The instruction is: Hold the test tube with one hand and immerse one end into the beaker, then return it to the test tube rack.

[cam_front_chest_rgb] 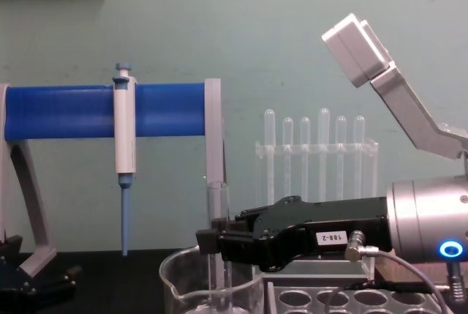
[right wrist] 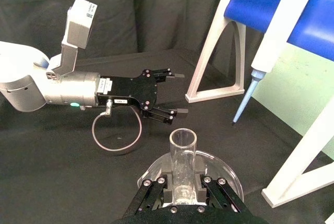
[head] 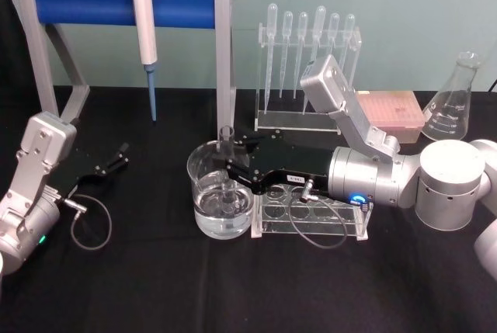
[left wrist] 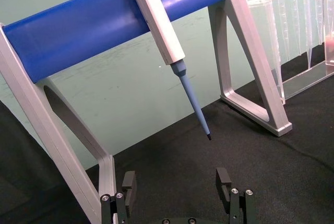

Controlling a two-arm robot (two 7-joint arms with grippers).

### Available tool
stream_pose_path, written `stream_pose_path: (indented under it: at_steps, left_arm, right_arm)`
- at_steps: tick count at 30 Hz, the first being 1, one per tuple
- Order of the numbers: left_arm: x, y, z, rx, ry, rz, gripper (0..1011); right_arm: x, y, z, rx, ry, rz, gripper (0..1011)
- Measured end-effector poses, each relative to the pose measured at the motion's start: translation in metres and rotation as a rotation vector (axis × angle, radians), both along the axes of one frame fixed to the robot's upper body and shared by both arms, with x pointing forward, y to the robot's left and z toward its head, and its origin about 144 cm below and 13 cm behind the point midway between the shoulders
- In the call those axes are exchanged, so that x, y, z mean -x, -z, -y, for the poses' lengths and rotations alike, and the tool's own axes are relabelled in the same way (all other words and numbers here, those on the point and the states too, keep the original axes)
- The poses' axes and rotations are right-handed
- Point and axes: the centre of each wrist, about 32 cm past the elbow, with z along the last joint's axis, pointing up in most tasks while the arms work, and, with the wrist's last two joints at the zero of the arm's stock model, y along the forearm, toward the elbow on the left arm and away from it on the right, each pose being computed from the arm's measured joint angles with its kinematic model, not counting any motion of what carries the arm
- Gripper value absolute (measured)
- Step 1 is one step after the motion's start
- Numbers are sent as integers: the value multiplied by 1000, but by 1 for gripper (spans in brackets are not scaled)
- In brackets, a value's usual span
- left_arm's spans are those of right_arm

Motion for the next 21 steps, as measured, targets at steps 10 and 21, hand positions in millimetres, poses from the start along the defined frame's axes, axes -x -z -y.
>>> stream_pose_path:
  at_steps: [10,21]
  left_arm:
    - [0,0,0,0,0,0,1000]
    - [0,0,0,0,0,0,1000]
  right_arm:
    - [2,-15,0,-8,-9,58,236]
    - [10,-57,8,-51,-22,98,236]
